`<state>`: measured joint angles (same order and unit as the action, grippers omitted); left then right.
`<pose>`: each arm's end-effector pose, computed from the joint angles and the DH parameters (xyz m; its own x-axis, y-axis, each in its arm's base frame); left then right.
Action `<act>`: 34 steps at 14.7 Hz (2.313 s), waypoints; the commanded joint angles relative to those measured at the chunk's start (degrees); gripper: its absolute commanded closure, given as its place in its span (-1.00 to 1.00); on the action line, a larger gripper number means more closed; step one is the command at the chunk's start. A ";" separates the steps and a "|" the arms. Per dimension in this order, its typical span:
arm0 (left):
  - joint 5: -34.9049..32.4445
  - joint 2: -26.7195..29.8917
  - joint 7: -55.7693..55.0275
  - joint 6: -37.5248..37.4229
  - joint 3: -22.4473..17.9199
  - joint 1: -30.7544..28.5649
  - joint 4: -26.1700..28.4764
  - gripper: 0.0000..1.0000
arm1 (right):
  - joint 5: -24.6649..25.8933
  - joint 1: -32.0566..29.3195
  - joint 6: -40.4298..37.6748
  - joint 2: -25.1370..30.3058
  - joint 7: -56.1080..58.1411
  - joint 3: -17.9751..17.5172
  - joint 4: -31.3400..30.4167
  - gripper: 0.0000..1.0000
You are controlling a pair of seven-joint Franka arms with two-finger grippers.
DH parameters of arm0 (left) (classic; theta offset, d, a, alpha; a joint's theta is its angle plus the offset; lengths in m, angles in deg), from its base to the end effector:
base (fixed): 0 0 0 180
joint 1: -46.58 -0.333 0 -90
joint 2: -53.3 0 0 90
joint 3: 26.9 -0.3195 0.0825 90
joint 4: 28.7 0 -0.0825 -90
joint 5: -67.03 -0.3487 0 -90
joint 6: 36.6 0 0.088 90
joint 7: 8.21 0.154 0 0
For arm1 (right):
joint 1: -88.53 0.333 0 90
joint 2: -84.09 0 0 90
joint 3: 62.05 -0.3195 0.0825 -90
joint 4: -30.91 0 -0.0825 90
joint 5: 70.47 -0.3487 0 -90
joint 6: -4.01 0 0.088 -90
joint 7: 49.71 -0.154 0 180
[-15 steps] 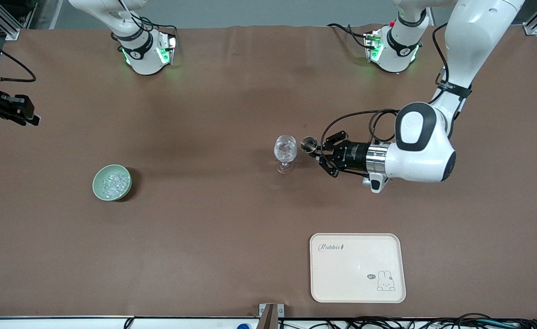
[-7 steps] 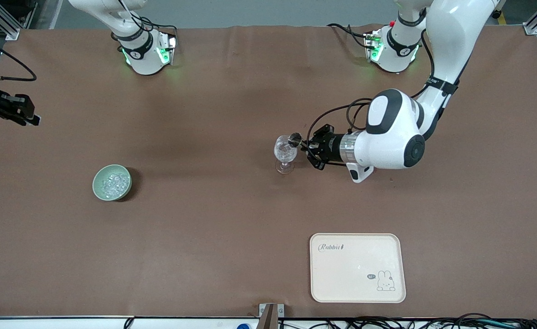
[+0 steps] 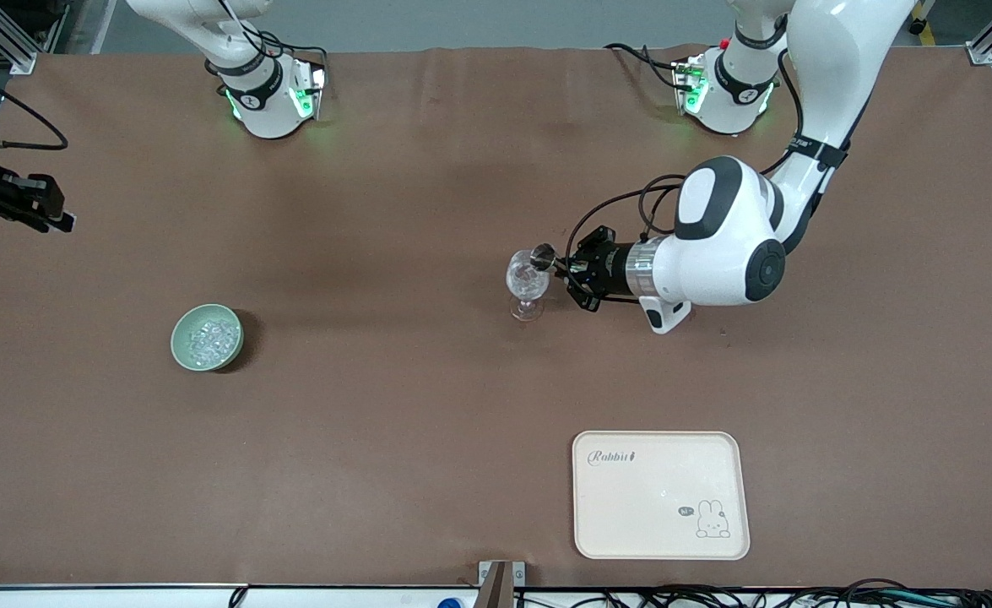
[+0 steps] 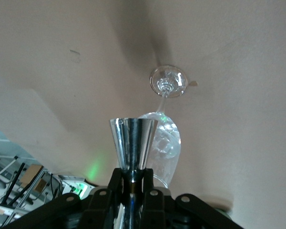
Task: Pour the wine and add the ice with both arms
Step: 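Tilt the jigger over the wine glass with the left gripper to pour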
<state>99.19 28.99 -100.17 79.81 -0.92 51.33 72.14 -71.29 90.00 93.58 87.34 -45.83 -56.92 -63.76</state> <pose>0.5118 -0.3403 0.3369 0.0752 0.8079 -0.5845 0.9391 -0.2545 -0.2310 0.4970 -0.0307 0.5736 0.9995 0.0043 -0.0311 0.0036 -0.9998 -0.0215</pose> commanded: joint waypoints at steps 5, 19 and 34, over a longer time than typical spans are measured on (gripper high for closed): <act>-8.51 1.63 -8.50 0.31 -0.06 2.54 0.32 0.99 | 0.03 0.19 -0.01 0.18 -0.19 0.05 0.01 0.88; -16.52 1.28 -17.03 0.31 -0.06 5.27 -1.00 0.99 | -0.06 0.02 -0.10 0.18 -0.01 0.14 0.01 0.87; -19.33 1.19 -18.54 -0.13 0.03 5.53 -2.05 0.99 | -0.15 0.37 0.78 -0.26 -0.54 0.14 -0.08 0.87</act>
<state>79.99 29.28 -119.38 80.08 -0.94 57.57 70.46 -71.29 90.02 94.01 86.93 -45.85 -56.89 -63.76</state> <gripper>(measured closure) 0.793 0.731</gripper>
